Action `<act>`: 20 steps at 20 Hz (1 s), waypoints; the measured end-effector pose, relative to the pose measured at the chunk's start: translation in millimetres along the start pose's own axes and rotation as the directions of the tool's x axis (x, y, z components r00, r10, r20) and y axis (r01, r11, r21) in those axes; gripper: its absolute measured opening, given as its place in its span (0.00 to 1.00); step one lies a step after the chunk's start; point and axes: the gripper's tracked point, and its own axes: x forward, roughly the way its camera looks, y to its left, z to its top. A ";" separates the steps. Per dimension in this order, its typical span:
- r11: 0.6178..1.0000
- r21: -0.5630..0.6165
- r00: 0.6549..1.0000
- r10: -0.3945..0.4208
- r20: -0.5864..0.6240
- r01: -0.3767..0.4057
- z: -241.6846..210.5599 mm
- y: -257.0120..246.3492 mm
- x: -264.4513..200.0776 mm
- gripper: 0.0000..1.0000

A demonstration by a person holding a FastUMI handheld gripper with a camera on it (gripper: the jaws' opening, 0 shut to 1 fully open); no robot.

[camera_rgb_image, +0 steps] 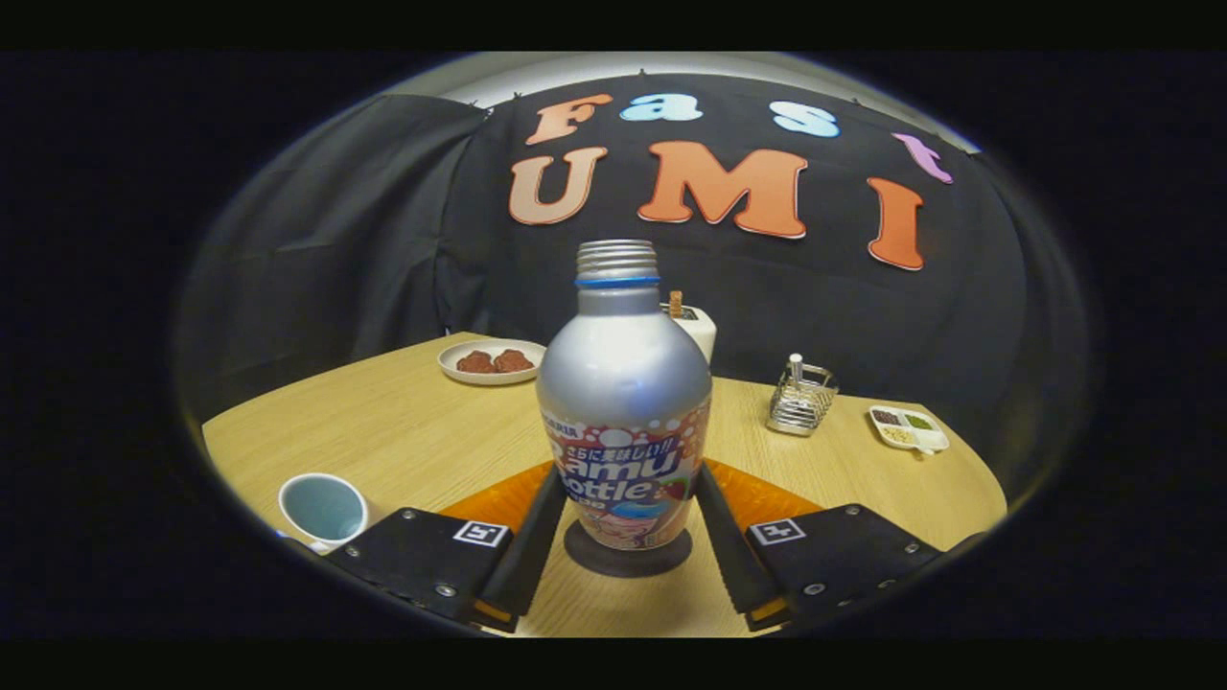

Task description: Take the bottle from table, then pour the juice into the cup, finally place the bottle on the coaster

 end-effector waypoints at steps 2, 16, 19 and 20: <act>1.000 0.010 1.000 0.000 -0.017 0.000 -8.7 -0.6 4.4 0.77; 0.995 0.101 0.998 0.022 -0.063 -0.015 -37.6 -0.7 5.2 0.81; 0.994 0.107 0.999 0.033 -0.043 -0.028 -28.8 -2.2 -13.5 0.94; 0.993 0.110 0.999 0.038 -0.031 -0.034 -24.0 -2.0 -19.7 0.96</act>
